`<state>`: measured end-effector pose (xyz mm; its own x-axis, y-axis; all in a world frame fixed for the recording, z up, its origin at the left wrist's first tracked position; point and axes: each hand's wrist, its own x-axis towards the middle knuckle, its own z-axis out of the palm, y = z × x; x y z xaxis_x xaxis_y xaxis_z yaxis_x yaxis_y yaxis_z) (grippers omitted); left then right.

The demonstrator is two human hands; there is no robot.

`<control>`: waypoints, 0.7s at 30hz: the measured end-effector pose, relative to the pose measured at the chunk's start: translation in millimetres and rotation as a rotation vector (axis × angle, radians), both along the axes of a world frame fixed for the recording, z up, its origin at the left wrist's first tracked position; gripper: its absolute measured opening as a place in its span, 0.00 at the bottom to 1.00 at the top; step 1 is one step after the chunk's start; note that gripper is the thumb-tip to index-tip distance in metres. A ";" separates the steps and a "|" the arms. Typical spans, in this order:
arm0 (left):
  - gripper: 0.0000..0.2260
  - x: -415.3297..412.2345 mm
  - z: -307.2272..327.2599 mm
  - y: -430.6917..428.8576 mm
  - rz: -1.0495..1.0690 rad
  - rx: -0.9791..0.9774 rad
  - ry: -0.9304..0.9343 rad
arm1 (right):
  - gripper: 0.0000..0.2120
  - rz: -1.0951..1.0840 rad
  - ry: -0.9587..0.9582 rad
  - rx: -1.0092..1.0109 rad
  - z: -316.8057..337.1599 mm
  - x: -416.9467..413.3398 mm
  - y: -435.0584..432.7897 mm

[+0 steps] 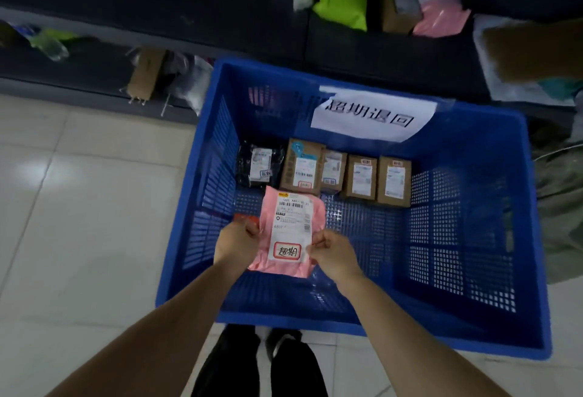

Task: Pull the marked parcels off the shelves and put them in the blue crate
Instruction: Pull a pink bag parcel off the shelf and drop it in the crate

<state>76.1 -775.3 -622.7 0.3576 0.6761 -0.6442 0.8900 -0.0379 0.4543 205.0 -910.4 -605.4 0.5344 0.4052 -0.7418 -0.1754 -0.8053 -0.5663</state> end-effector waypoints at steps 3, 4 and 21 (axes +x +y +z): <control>0.10 6.9 -54.8 -5.8 -0.004 -0.014 0.076 | 0.10 0.070 0.014 -0.061 -59.9 10.7 -2.1; 0.09 8.7 -74.6 -7.8 -0.007 -0.022 0.107 | 0.11 0.096 0.009 -0.078 -81.3 13.1 -2.8; 0.08 16.4 -364.2 -17.9 -0.365 -0.025 0.358 | 0.06 0.330 0.018 -0.266 -382.4 3.3 -19.1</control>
<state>92.5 -793.1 -986.9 0.3217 0.5313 -0.7838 0.9207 -0.3686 0.1281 208.3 -929.4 -987.8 0.3942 0.3460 -0.8514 0.1088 -0.9375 -0.3306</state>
